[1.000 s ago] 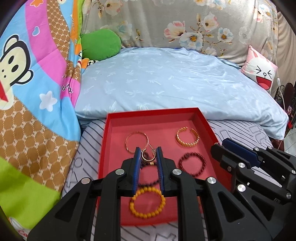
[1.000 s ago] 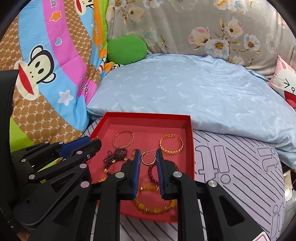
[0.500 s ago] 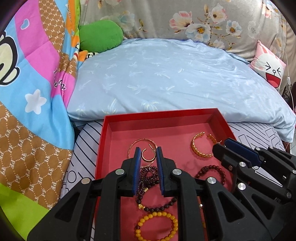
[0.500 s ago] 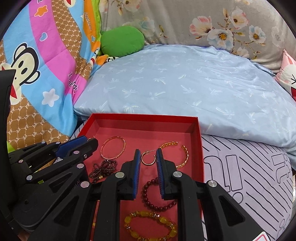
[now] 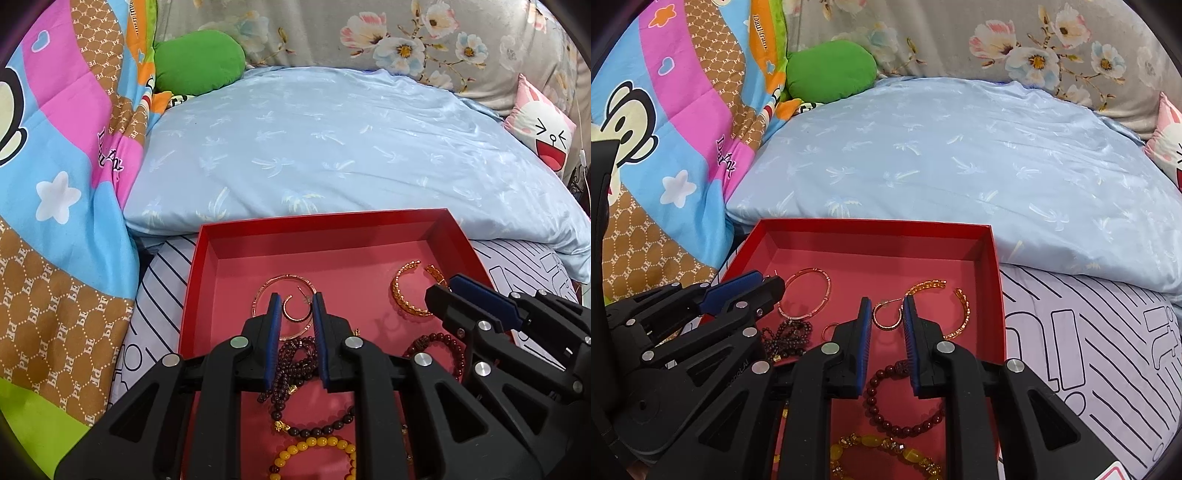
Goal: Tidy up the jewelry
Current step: 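Lower the hoop earring into the tray and open the right tool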
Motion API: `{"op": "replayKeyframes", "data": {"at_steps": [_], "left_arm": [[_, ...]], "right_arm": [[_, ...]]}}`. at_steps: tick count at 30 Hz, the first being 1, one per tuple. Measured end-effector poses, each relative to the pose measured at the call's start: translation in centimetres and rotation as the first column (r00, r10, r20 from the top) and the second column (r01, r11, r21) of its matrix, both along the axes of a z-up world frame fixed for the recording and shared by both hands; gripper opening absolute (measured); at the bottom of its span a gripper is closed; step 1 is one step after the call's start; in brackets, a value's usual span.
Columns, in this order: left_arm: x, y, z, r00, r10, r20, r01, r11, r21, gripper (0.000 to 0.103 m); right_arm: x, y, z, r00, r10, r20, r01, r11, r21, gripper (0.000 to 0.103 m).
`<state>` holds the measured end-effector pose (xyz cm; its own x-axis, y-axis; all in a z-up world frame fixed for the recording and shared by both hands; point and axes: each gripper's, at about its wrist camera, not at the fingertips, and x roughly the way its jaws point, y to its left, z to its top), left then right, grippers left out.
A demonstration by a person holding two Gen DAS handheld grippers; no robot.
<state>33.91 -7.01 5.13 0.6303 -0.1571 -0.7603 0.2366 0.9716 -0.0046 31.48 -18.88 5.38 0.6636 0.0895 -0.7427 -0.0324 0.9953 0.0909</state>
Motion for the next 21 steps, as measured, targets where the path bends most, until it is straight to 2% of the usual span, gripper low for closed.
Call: {"op": "replayKeyframes", "data": {"at_steps": [8, 15, 21], "left_arm": [[0.21, -0.04, -0.05, 1.000, 0.007, 0.004, -0.007, 1.000, 0.003, 0.017], [0.23, 0.05, 0.10, 1.000, 0.031, 0.006, -0.031, 1.000, 0.006, 0.034], [-0.23, 0.01, 0.58, 0.999, 0.028, 0.017, -0.029, 1.000, 0.012, 0.035]], "right_arm": [[0.17, -0.07, 0.00, 1.000, -0.002, 0.002, 0.002, 1.000, 0.000, 0.017], [0.23, -0.07, 0.10, 1.000, 0.000, 0.010, 0.000, 1.000, -0.003, 0.019], [-0.19, -0.17, 0.60, 1.000, -0.005, 0.013, 0.005, 1.000, 0.007, 0.021]]}}
